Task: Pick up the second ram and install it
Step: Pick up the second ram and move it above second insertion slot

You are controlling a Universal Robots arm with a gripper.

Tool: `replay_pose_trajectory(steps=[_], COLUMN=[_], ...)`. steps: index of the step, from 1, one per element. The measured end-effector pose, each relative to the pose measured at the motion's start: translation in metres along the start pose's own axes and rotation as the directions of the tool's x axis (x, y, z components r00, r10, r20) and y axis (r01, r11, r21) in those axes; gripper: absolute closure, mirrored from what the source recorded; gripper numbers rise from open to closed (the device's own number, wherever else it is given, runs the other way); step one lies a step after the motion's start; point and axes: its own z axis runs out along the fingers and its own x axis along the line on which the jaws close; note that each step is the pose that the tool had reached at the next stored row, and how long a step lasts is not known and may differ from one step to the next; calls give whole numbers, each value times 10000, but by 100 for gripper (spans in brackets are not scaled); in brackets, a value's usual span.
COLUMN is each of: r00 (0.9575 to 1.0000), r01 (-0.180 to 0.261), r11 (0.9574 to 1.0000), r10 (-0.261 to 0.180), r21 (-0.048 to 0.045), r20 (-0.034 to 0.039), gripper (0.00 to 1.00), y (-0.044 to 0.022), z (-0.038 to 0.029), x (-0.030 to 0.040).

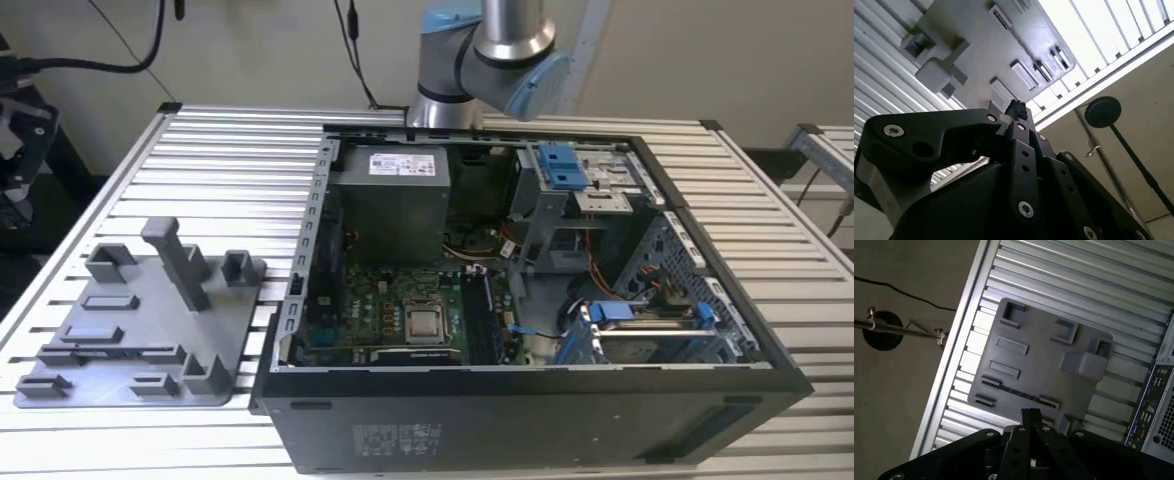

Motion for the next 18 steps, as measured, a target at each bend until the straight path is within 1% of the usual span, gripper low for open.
replay_pose_trajectory(steps=[3, 5, 7, 9, 11, 13, 15, 18], r00=[9993, 9978, 9949, 9909, 9859, 9798, 9723, 9597], r01=[381, 663, 1003, 1344, 1673, 1996, 2331, 2805], r11=[9993, 9978, 9950, 9909, 9859, 9799, 9724, 9598], r10=[-381, -663, -1003, -1344, -1673, -1996, -2331, -2805], r21=[2, 3, 4, 4, 3, 1, -1, 6], r20=[-24, -41, -63, -85, -104, -125, -146, -178], gripper=[89, 89, 89, 89, 89, 89, 89, 89], y=[0, 0, 0, 0, 0, 0, 0, 0], z=[0, 0, 0, 0, 0, 0, 0, 0], x=[0, 0, 0, 0, 0, 0, 0, -1])
